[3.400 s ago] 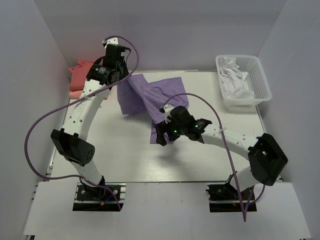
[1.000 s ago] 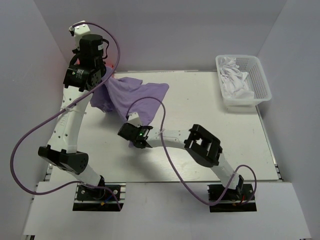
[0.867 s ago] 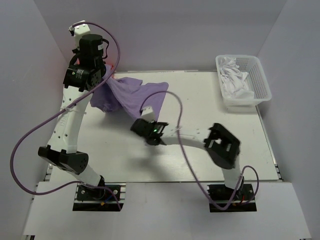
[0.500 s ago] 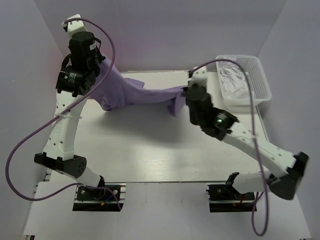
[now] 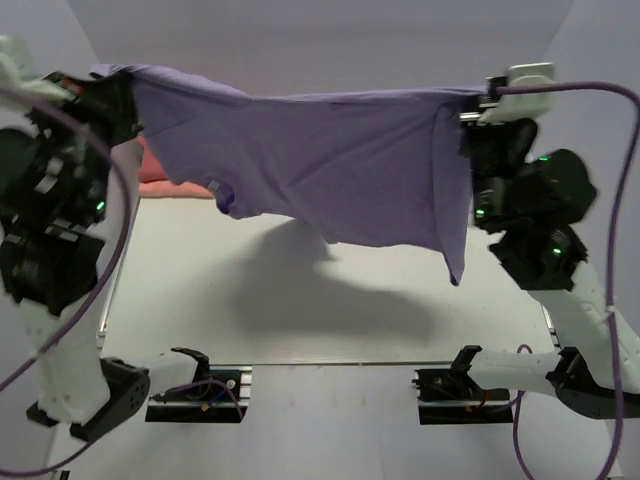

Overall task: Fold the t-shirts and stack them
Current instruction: Flatten out the tshirt

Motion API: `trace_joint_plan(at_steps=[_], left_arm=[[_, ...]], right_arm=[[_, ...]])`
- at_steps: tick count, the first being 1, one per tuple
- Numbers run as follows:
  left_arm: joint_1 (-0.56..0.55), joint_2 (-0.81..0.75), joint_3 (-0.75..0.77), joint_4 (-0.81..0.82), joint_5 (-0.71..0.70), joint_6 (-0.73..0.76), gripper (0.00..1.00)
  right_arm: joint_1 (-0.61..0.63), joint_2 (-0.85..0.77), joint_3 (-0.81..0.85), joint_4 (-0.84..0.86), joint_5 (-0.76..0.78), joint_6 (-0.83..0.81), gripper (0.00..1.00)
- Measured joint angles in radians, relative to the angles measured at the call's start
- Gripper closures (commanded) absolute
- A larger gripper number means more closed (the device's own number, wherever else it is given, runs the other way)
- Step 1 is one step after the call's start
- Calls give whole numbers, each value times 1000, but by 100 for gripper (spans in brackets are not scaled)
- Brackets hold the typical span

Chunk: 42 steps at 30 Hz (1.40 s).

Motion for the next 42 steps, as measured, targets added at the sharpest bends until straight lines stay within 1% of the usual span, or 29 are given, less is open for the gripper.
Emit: trace_joint_plan(at_steps=[2, 4, 8, 14, 18, 22, 25, 27, 30, 33, 35, 37, 39, 42], left_arm=[[2, -69, 0, 11, 52, -7, 100], [5, -127, -3, 16, 122, -16, 100], [5, -227, -7, 38, 257, -34, 100], [5, -244, 45, 44, 369, -47, 100], [5, -249, 13, 43, 416, -57, 100], [5, -257, -34, 43, 441, -64, 100], [5, -291, -148, 72, 417, -72, 100], [6, -317, -266, 100, 378, -82, 100], [7, -335, -466, 146, 303, -108, 100], [9, -325, -724, 193, 204, -159, 100], [10, -282, -882, 230, 156, -193, 100], [11, -193, -980, 246, 128, -208, 100], [11, -78, -1021, 252, 97, -216, 100], [11, 64, -1026, 253, 37, -219, 100]], right_arm=[[2, -24, 56, -16, -36, -30, 100], [3, -64, 92, -58, -104, -37, 100], [4, -179, 108, -151, -249, -15, 100], [4, -311, 101, -213, -427, 31, 100], [3, -337, 66, -220, -467, 48, 100], [2, -343, -7, -193, -443, 58, 100], [2, -367, -155, -89, -379, 49, 100], [2, -383, -290, 9, -321, 30, 100], [2, -389, -563, 225, -210, 5, 100], [-8, -335, -829, 389, -105, 7, 100], [-26, -251, -959, 464, -60, 31, 100], [-52, -165, -1051, 493, -22, 86, 100], [-85, -112, -1106, 525, -8, 137, 100], [-152, -60, -1138, 590, -5, 201, 100]])
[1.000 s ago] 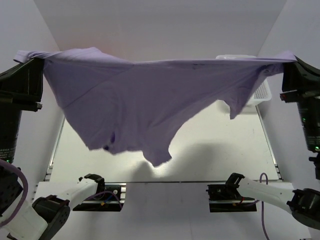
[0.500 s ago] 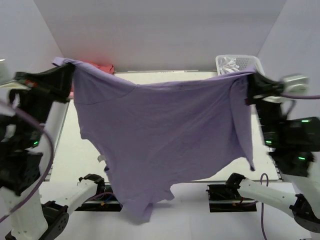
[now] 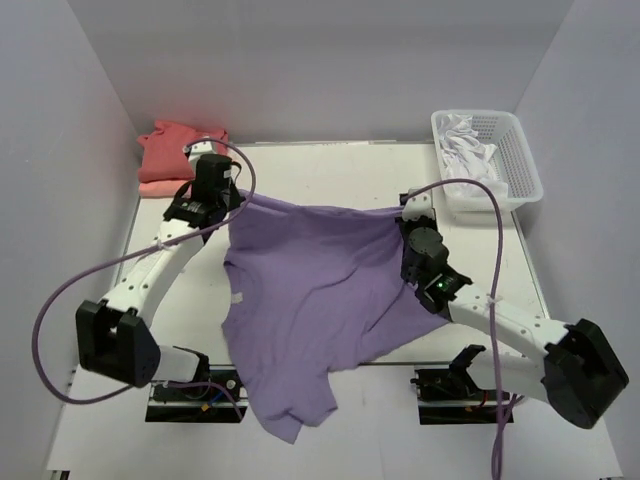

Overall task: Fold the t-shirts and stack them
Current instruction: Flatten out the tshirt

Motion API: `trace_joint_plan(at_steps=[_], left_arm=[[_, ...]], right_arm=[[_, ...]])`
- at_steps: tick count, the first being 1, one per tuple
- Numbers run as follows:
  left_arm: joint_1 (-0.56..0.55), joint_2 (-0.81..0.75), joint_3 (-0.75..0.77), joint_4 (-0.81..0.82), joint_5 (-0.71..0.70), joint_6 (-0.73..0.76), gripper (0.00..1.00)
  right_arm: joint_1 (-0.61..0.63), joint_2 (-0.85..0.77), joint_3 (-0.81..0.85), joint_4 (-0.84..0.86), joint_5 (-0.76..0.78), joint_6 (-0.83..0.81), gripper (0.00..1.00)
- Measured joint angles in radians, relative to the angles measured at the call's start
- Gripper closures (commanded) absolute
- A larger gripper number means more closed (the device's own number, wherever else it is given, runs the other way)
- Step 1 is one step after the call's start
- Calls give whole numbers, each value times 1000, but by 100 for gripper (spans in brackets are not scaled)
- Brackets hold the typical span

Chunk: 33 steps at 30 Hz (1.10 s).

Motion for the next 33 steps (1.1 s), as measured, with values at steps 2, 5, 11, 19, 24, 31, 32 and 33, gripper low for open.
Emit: trace_joint_plan(at_steps=[2, 5, 11, 19, 24, 31, 32, 33], left_arm=[[0, 58, 0, 26, -41, 8, 100], [1, 101, 10, 71, -72, 21, 100], [13, 265, 166, 130, -126, 42, 100], [55, 642, 472, 127, -130, 68, 71], [83, 884, 741, 39, -111, 72, 1], [106, 967, 927, -26, -35, 95, 1], [106, 956, 927, -24, -22, 98, 1], [106, 940, 921, -23, -5, 103, 1]], right_arm=[[-45, 56, 11, 51, 2, 29, 100], [-101, 172, 67, 71, -1, 58, 100], [-199, 430, 259, 34, -54, 88, 100], [-294, 723, 562, -27, -135, 100, 48], [-333, 936, 846, -160, -166, 101, 10], [-349, 1048, 1079, -365, -201, 113, 10], [-349, 1040, 1079, -389, -216, 125, 10], [-349, 1027, 1077, -433, -248, 142, 10]])
